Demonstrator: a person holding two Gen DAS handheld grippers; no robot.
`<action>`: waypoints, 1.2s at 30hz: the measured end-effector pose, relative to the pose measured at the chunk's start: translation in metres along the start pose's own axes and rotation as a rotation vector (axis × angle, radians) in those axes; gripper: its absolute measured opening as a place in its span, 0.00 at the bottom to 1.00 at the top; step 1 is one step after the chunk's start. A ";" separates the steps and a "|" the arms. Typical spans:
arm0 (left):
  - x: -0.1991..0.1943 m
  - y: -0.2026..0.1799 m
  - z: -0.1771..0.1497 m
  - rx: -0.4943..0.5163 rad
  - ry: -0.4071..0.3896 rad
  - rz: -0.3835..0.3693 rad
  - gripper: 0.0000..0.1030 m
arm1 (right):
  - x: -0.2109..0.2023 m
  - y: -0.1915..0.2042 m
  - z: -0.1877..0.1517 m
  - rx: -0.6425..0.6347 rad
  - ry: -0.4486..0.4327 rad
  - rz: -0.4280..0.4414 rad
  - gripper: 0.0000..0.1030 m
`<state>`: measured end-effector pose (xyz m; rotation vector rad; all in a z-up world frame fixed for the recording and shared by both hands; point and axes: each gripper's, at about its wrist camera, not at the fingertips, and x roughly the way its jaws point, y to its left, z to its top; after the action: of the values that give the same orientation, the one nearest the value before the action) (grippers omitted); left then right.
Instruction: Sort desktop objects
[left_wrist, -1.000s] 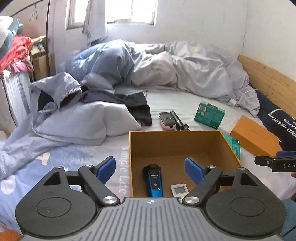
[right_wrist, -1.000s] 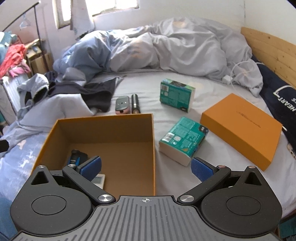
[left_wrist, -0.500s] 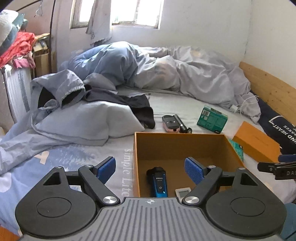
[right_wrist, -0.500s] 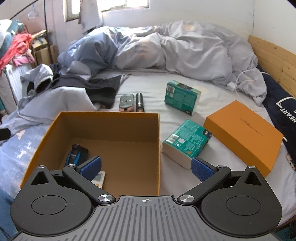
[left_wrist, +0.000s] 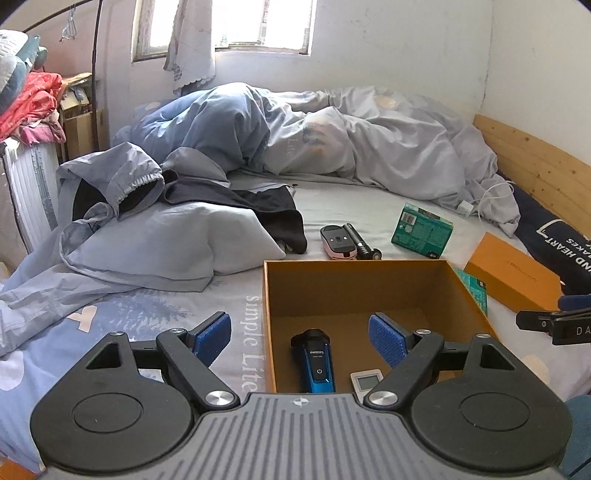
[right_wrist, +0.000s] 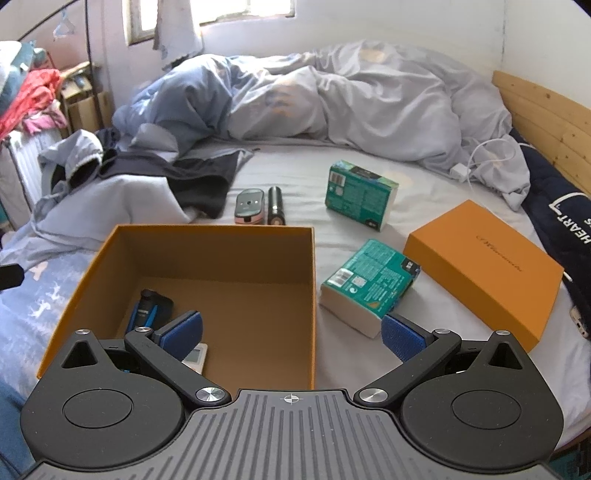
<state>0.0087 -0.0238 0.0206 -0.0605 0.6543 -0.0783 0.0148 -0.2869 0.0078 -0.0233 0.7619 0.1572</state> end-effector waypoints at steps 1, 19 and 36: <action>0.000 0.000 0.000 0.001 0.001 0.001 0.85 | 0.000 -0.001 0.000 0.003 -0.002 -0.001 1.00; 0.000 -0.019 -0.003 0.038 -0.004 -0.008 0.85 | -0.007 -0.015 0.003 0.032 -0.025 -0.027 1.00; -0.007 -0.020 -0.001 0.001 -0.022 0.013 0.85 | 0.011 -0.083 0.018 0.310 -0.016 -0.118 1.00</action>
<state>0.0017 -0.0434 0.0256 -0.0557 0.6330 -0.0652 0.0477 -0.3655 0.0100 0.2268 0.7604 -0.0740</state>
